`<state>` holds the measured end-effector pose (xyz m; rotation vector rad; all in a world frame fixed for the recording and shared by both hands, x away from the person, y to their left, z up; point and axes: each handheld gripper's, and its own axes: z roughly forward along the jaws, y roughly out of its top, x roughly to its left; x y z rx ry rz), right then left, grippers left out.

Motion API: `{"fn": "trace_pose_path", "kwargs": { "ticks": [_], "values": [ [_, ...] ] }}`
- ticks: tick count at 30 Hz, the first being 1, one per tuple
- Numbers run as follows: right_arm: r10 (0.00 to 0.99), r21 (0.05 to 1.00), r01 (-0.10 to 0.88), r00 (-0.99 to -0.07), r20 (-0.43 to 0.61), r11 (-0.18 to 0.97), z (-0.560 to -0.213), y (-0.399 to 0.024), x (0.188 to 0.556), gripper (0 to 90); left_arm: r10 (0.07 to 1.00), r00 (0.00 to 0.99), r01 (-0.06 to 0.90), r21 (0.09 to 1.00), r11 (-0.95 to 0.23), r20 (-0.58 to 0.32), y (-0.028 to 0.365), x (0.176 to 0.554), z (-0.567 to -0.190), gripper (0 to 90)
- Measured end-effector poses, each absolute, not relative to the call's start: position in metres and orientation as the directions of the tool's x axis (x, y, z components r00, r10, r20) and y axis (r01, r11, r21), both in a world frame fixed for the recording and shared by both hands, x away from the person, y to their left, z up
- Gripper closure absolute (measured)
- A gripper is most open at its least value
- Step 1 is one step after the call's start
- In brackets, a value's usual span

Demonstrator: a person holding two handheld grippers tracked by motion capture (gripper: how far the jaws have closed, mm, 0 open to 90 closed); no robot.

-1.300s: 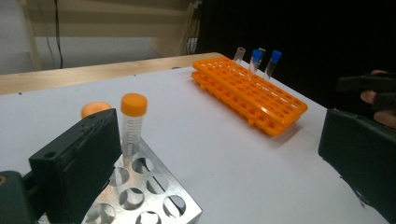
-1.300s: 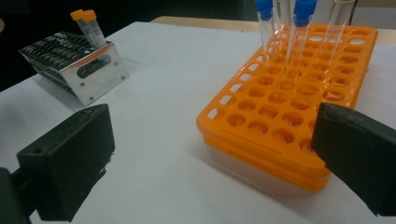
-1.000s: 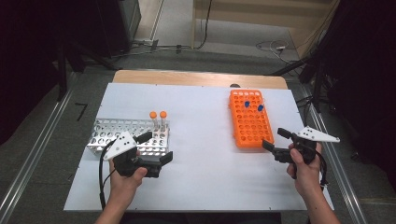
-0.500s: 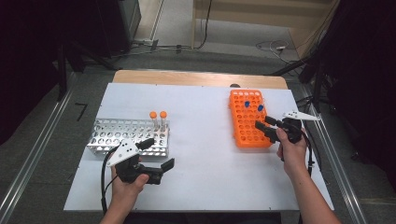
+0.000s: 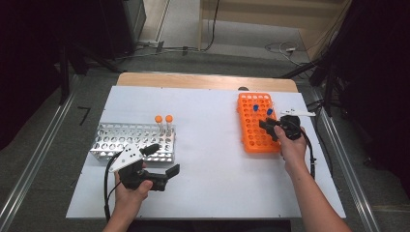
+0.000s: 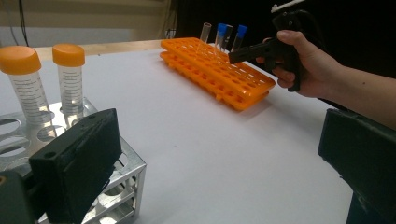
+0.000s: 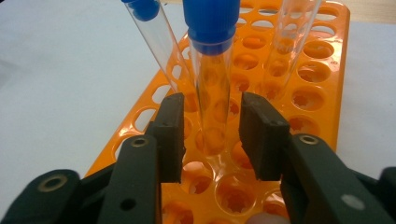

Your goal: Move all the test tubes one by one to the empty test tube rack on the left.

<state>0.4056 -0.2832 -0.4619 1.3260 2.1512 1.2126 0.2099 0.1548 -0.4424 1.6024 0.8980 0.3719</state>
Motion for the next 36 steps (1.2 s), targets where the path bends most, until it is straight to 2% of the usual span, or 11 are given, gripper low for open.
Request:
{"fn": "trace_pose_path", "kwargs": {
  "ticks": [9, 12, 23, 36],
  "values": [
    [0.856, 0.8, 0.544, -0.511, 0.077, 0.252, -0.465, -0.278, 0.407, 73.8, 0.724, 0.646, 0.347, 0.938, 0.004, -0.242, 0.157, 0.212, -0.444, 0.0],
    [0.856, 0.804, 0.531, -0.514, 0.054, 0.268, -0.465, -0.276, 0.405, 74.3, 0.725, 0.645, 0.35, 0.937, -0.001, -0.24, 0.156, 0.212, -0.444, 0.0],
    [0.848, 0.852, 0.473, -0.525, 0.067, 0.226, -0.448, -0.284, 0.395, 74.6, 0.723, 0.649, 0.346, 0.938, -0.005, -0.235, 0.154, 0.212, -0.444, 0.0],
    [0.785, 0.882, 0.418, -0.612, 0.097, 0.217, -0.431, -0.282, 0.358, 74.6, 0.716, 0.661, 0.342, 0.94, -0.023, -0.223, 0.148, 0.212, -0.443, 0.0]
  ]
}}
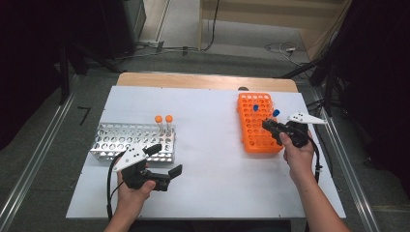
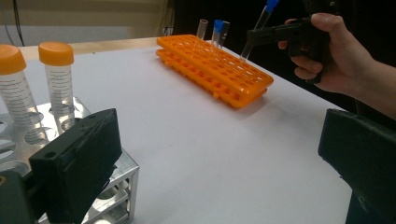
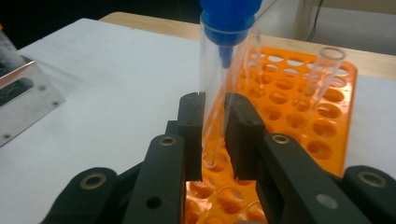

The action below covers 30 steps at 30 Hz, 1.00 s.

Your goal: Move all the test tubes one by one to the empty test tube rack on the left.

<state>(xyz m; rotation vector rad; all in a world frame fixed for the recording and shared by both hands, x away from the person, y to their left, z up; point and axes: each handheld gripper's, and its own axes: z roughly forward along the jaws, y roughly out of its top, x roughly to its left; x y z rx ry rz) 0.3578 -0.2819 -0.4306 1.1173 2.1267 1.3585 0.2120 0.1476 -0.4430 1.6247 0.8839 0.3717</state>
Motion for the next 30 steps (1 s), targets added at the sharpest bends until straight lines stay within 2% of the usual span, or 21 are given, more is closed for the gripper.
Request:
{"fn": "trace_pose_path", "kwargs": {
  "ticks": [18, 23, 30],
  "values": [
    [0.656, 0.887, 0.373, -0.746, 0.113, 0.271, -0.446, -0.25, 0.294, 74.7, 0.712, 0.675, 0.344, 0.937, -0.069, -0.195, 0.128, 0.211, -0.441, 0.3],
    [0.609, 0.887, 0.362, -0.784, 0.124, 0.286, -0.446, -0.235, 0.282, 74.7, 0.716, 0.675, 0.341, 0.936, -0.089, -0.178, 0.119, 0.21, -0.439, 7.0],
    [0.54, 0.888, 0.326, -0.834, 0.109, 0.325, -0.444, -0.209, 0.267, 74.7, 0.674, 0.714, 0.337, 0.937, -0.095, -0.189, 0.111, 0.21, -0.437, 23.8]
  ]
}}
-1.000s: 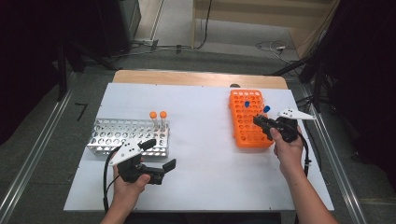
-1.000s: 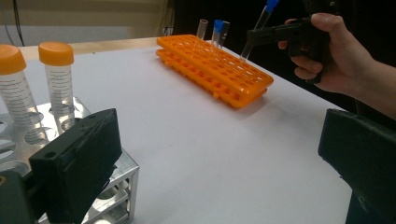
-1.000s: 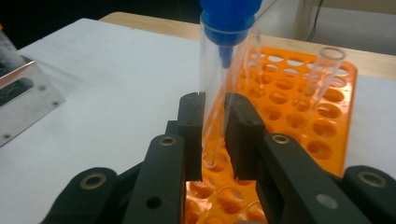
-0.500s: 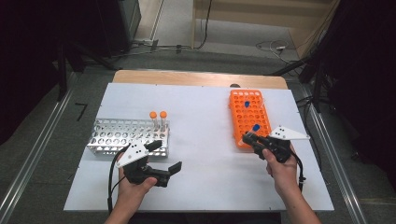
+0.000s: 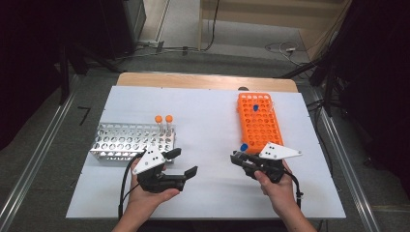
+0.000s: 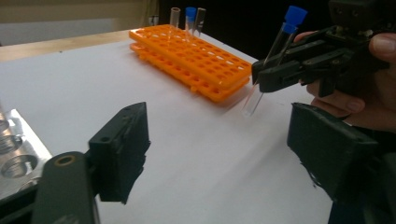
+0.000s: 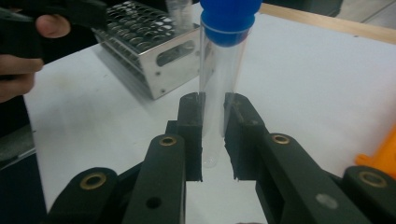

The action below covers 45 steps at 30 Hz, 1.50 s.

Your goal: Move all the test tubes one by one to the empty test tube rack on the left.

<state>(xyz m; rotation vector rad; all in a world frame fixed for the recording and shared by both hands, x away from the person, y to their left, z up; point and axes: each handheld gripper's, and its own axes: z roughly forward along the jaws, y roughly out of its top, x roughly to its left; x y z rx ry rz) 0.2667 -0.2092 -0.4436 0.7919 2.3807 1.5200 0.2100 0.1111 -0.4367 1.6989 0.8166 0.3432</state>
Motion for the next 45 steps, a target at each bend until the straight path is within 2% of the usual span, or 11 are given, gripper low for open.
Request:
{"fn": "trace_pose_path", "kwargs": {
  "ticks": [6, 12, 24, 30, 39, 42, 45],
  "values": [
    [0.489, 0.881, 0.306, -0.866, 0.101, 0.36, -0.447, -0.19, 0.258, 74.7, 0.629, 0.756, 0.321, 0.94, -0.115, -0.181, 0.102, 0.21, -0.435, 41.5],
    [0.446, 0.875, 0.29, -0.89, 0.097, 0.387, -0.45, -0.174, 0.251, 74.6, 0.591, 0.787, 0.31, 0.942, -0.13, -0.177, 0.09, 0.211, -0.435, 51.2],
    [0.385, 0.861, 0.261, -0.919, 0.084, 0.436, -0.454, -0.149, 0.24, 74.6, 0.543, 0.826, 0.289, 0.94, -0.18, -0.15, 0.071, 0.211, -0.435, 61.1],
    [0.361, 0.857, 0.237, -0.93, 0.064, 0.458, -0.454, -0.141, 0.234, 74.6, 0.528, 0.837, 0.287, 0.937, -0.198, -0.145, 0.068, 0.211, -0.436, 71.2],
    [0.365, 0.854, 0.255, -0.927, 0.083, 0.454, -0.455, -0.14, 0.234, 73.5, 0.554, 0.825, 0.271, 0.939, -0.213, -0.112, 0.071, 0.211, -0.436, 76.8],
    [0.372, 0.856, 0.253, -0.925, 0.077, 0.451, -0.455, -0.141, 0.234, 61.4, 0.56, 0.82, 0.274, 0.94, -0.204, -0.118, 0.074, 0.212, -0.435, 76.9],
    [0.345, 0.864, 0.24, -0.935, 0.083, 0.443, -0.453, -0.147, 0.235, 37.6, 0.569, 0.813, 0.277, 0.94, -0.198, -0.12, 0.078, 0.213, -0.434, 76.9]
  ]
}}
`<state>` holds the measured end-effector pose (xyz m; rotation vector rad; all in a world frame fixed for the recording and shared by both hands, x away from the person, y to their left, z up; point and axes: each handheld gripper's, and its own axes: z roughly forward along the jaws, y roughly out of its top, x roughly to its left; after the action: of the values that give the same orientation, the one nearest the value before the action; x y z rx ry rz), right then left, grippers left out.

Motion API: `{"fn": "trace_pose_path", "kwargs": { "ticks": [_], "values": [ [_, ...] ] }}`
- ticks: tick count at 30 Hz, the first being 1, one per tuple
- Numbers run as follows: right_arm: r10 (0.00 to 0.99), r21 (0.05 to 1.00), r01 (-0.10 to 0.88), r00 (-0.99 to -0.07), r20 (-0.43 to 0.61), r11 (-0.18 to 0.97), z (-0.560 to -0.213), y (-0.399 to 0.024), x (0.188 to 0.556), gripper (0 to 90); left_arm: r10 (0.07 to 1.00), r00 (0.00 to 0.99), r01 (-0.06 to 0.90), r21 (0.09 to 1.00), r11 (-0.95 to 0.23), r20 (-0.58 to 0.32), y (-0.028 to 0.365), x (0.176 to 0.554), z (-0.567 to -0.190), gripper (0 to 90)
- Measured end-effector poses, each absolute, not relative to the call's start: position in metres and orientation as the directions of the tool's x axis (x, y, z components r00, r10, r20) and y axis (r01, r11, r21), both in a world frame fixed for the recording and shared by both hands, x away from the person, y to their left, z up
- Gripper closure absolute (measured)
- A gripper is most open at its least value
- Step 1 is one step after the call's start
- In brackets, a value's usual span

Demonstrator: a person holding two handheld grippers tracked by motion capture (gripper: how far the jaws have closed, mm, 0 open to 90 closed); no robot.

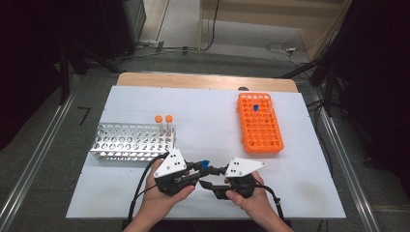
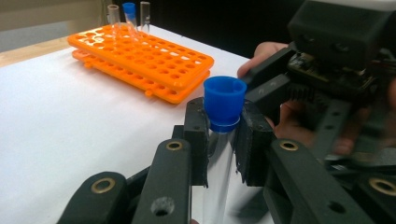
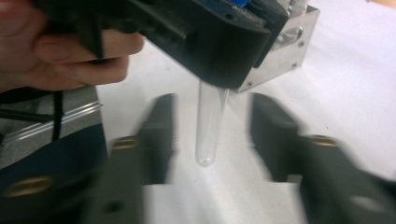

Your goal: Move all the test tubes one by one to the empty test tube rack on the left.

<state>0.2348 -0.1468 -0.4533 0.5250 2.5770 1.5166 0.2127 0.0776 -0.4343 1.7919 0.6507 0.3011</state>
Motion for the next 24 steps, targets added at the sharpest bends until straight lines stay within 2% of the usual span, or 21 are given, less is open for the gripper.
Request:
{"fn": "trace_pose_path", "kwargs": {
  "ticks": [4, 8, 24],
  "values": [
    [0.321, 0.871, 0.234, -0.942, 0.094, 0.432, -0.449, -0.157, 0.237, 10.8, 0.587, 0.8, 0.282, 0.942, -0.18, -0.127, 0.086, 0.214, -0.432, 76.9],
    [0.345, 0.876, 0.267, -0.93, 0.126, 0.401, -0.448, -0.174, 0.245, 0.2, 0.607, 0.784, 0.287, 0.943, -0.171, -0.128, 0.094, 0.215, -0.43, 76.9],
    [0.528, 0.892, 0.339, -0.838, 0.141, 0.3, -0.448, -0.254, 0.263, 0.0, 0.701, 0.702, 0.282, 0.952, -0.118, -0.121, 0.145, 0.223, -0.415, 77.0]
  ]
}}
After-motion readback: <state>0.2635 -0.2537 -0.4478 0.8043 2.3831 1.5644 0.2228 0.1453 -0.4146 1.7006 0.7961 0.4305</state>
